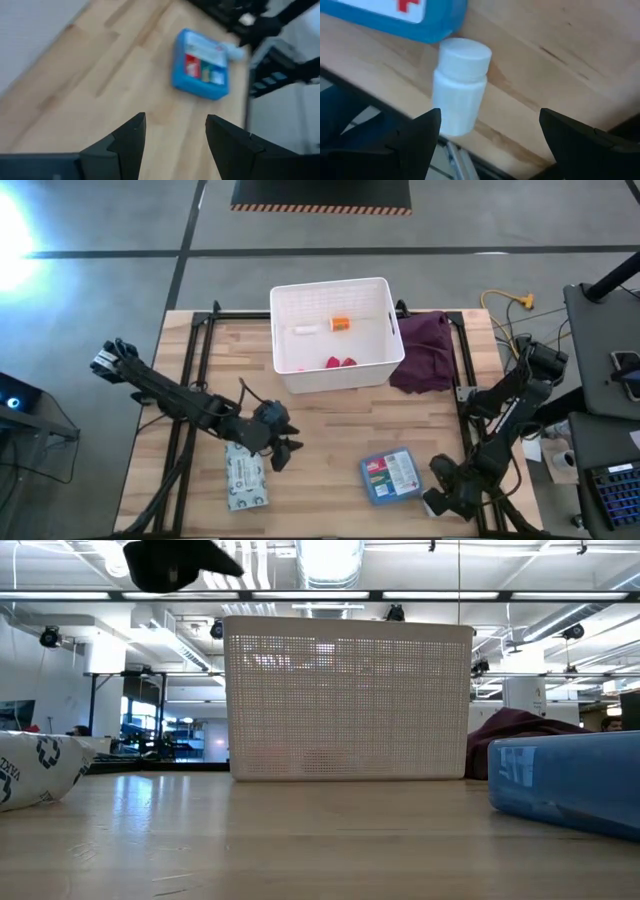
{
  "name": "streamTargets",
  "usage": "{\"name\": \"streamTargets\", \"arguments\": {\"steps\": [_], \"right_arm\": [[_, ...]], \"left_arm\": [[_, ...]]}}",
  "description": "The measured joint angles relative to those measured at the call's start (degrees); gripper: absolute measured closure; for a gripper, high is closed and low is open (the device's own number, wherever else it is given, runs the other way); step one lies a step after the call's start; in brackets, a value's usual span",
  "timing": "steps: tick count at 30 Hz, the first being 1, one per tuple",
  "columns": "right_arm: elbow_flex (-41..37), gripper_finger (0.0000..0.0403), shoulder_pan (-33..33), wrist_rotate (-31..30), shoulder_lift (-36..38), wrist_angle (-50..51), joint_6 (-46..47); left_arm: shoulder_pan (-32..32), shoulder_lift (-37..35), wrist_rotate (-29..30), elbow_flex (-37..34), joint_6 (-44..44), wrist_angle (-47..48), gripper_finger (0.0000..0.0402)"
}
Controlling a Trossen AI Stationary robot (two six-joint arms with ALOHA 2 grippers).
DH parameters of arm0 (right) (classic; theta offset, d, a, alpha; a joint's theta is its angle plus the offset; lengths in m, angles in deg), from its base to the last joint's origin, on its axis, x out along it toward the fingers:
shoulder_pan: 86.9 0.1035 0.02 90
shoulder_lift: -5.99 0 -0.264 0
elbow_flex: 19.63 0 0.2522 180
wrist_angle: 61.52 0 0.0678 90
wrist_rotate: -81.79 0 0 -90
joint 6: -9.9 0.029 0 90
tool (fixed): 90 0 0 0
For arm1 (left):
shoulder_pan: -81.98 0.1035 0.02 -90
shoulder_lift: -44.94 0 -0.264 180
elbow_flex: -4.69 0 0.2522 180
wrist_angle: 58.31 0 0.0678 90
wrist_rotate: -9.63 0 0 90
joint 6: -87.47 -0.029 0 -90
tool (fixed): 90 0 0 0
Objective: Pick & place medical supplies in basket/bin
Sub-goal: Put the white pill bottle into the white bin
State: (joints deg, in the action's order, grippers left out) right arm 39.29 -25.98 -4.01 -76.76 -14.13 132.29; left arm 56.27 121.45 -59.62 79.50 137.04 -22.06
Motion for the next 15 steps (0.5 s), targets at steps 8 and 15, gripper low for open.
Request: {"name": "streamTargets", "arguments": {"steps": [8, 15], "right_arm": [[-0.18, 0.0074, -0.66, 1.24, -5.34, -8.52, -0.65], [1.78, 0.0074, -0.59, 6.00, -11.21, -8.63, -2.34]], "left_arm": [[0.00, -0.04, 0.82, 1.94, 0.01, 6.86, 0.0215], [0.02, -0.04, 0.86, 1.93, 0.03, 6.92, 0.0215]]}}
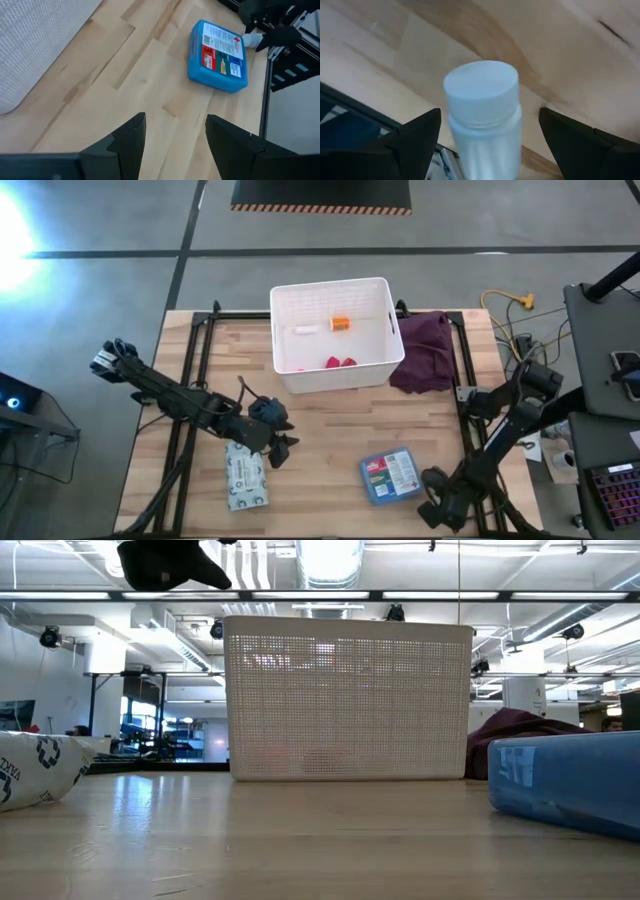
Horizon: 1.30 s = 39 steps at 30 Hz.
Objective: Pick & place medical supplies in basket/bin
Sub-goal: Put the white pill bottle into the white bin
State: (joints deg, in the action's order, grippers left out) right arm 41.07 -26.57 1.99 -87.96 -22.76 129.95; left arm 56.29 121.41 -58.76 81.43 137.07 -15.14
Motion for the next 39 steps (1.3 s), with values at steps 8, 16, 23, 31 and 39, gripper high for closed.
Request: {"name": "streamTargets", "arguments": {"steps": [8, 16, 23, 31, 39], "right_arm": [[3.67, 0.0121, 0.09, 0.37, -0.63, 7.94, -6.02], [3.67, 0.0251, 0.07, -4.32, 3.45, 9.77, -7.02], [6.03, 0.0258, 0.02, -13.86, 11.81, 20.98, -3.64], [18.92, 0.0244, -8.41, -44.33, 22.65, 43.38, -7.07], [30.92, 0.0244, -39.83, -48.37, 26.85, 42.27, -48.36]], "left_arm": [[0.00, 0.00, -0.01, -0.07, 0.68, 0.72, 0.0215], [0.00, 0.00, -0.02, -0.07, 1.74, 0.81, 0.0215], [-0.33, 0.00, 0.00, -0.07, 3.01, 1.55, 0.0215], [-3.42, -1.28, 2.04, -0.11, 7.27, 5.71, 0.0215], [-8.80, -6.91, 12.62, -0.11, 18.28, 15.35, 0.0215]]}}
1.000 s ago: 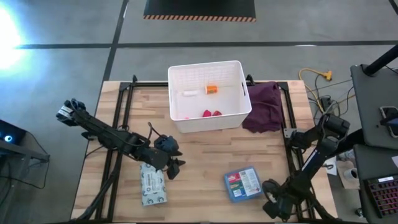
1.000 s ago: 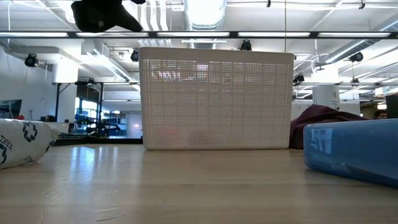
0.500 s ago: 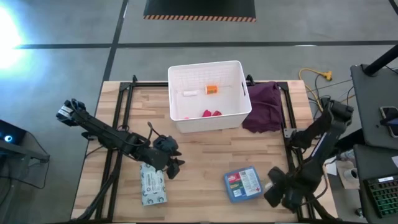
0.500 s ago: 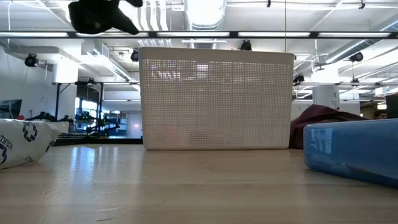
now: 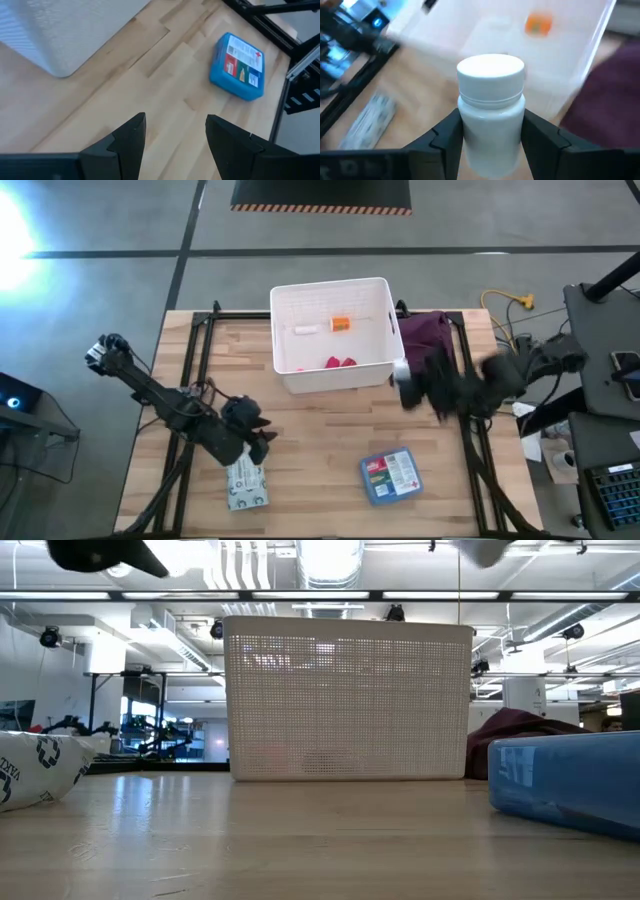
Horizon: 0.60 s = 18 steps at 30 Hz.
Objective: Pick & place medical supplies in basket/bin
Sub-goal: Put the white pill bottle into the white bin, then put the mailer bag into the white bin
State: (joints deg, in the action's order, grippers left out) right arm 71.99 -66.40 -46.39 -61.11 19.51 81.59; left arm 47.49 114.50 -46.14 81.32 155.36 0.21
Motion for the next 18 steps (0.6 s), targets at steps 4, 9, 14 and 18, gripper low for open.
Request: {"name": "streamTargets", "arguments": {"steps": [4, 9, 14, 18], "right_arm": [[1.73, 0.0243, -19.29, 11.86, -0.01, -9.94, -20.06], [1.23, 0.0233, -36.62, 29.19, -5.21, -16.68, -33.09], [2.53, 0.0170, -42.12, 33.46, -11.19, -16.56, -38.77], [5.05, 0.0102, -42.02, 30.77, -13.88, -16.63, -42.54]], "left_arm": [[-1.61, -1.69, 0.73, 0.00, 2.67, 3.29, 0.0215], [-3.06, -1.94, -2.38, -0.04, 3.59, 7.24, 0.0215], [-5.32, -1.47, -11.42, -0.28, 6.45, 13.18, 0.0215], [-5.88, -0.93, -18.68, -0.37, 14.53, 22.62, 0.0205]]}}
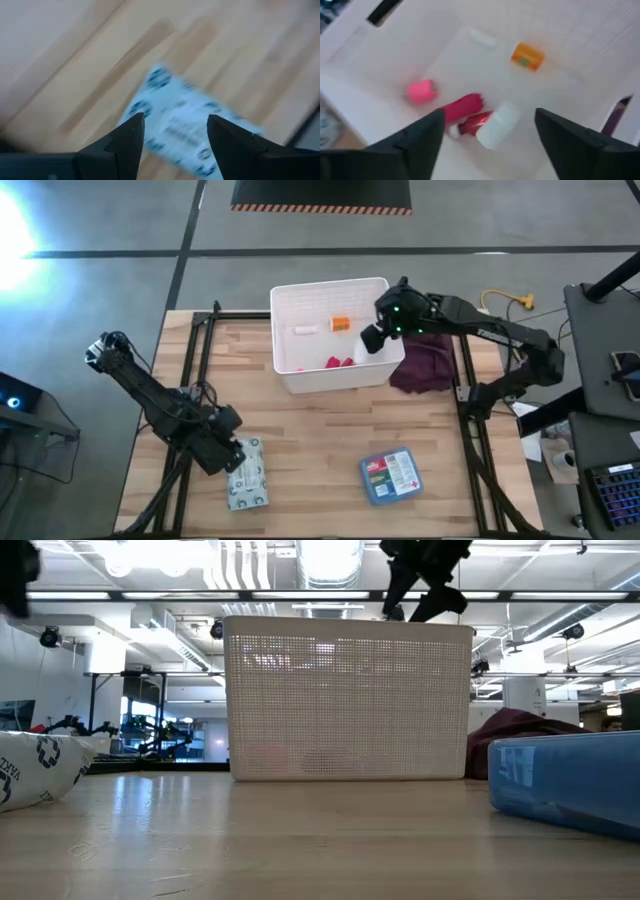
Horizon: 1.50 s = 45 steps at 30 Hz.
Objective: Pick & place medical supplies in basket/bin
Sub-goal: Put the mailer bag into the white bin
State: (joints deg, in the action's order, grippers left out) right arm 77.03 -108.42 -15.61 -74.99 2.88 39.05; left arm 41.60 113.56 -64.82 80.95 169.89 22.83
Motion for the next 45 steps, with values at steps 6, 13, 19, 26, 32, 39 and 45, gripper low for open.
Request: {"name": "streamTargets", "arguments": {"steps": [6, 13, 19, 26, 32, 39, 45], "right_arm": [[4.29, 0.0030, 2.66, -7.04, -0.34, -0.26, -4.01], [6.27, 0.0022, 15.10, -4.02, 1.63, -0.41, 5.29], [4.78, 0.0022, 28.93, -2.47, 0.09, -0.02, 16.93], [2.04, 0.0022, 37.87, -2.94, -4.12, -2.18, 27.46], [-0.49, 0.0022, 40.22, 2.78, -11.80, -13.14, 30.28], [-0.63, 0.0022, 39.85, 12.58, -24.54, -29.77, 29.35], [-0.65, 0.0022, 37.96, 18.53, -35.03, -42.73, 32.25]], "left_arm": [[-3.52, -0.04, -2.78, -2.29, 16.43, 3.98, 0.0165], [-11.35, -0.04, -6.08, -11.36, 41.04, -3.03, 0.0146], [-13.06, 1.02, -3.79, -19.00, 47.17, -21.48, 0.0146], [-12.86, 6.12, -3.50, -23.15, 47.44, -29.26, 0.0146], [-12.02, 9.54, -1.67, -23.08, 47.50, -32.47, 0.0146], [-11.31, 10.89, 8.83, -23.32, 46.96, -39.78, 0.0146], [-11.26, 10.88, 17.58, -23.98, 46.06, -43.38, 0.0146]]}}
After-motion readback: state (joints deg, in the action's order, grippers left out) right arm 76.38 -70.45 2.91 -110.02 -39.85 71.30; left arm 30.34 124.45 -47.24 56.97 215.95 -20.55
